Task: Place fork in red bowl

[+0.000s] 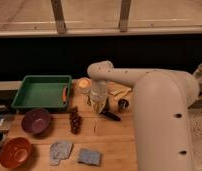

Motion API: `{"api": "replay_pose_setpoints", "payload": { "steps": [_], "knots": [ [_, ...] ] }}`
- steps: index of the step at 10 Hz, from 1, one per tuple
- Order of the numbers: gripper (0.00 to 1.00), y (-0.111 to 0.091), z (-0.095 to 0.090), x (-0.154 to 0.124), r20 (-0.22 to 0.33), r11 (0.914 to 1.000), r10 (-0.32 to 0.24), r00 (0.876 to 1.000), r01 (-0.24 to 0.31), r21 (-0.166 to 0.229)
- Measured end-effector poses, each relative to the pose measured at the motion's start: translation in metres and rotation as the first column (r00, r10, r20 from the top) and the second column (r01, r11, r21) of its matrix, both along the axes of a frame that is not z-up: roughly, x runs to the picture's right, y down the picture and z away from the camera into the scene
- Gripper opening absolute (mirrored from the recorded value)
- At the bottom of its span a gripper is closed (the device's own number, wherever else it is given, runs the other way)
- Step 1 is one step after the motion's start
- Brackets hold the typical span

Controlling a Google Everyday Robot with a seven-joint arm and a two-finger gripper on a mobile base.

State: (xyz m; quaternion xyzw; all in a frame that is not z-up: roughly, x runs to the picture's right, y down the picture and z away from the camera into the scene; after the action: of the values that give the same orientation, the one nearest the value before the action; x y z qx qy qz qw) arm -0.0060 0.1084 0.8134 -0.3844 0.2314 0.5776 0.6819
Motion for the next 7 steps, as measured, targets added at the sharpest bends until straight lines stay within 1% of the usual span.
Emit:
{"api": "replay_pose_setpoints", "payload": {
  "steps": [1,2,3,4,6,7],
  "knots": [
    [0.00,-0.017,-0.008,0.004,0.016,0.9992,0.017,1.000,-0.018,0.036],
    [0.00,-0.034,-0.016,0.003,0.047,0.9965,0.035,0.998,-0.039,0.074],
    [0.00,-0.050,-0.023,-0.001,0.091,0.9933,0.045,0.995,-0.054,0.102],
    [0.00,-0.058,-0.025,-0.009,0.124,0.9918,0.042,0.991,-0.056,0.115],
    [0.00,-0.074,-0.033,-0.040,0.201,0.9891,0.008,0.979,-0.037,0.143],
    [0.00,-0.080,-0.041,-0.062,0.246,0.9879,-0.026,0.969,-0.013,0.155]
  ]
}}
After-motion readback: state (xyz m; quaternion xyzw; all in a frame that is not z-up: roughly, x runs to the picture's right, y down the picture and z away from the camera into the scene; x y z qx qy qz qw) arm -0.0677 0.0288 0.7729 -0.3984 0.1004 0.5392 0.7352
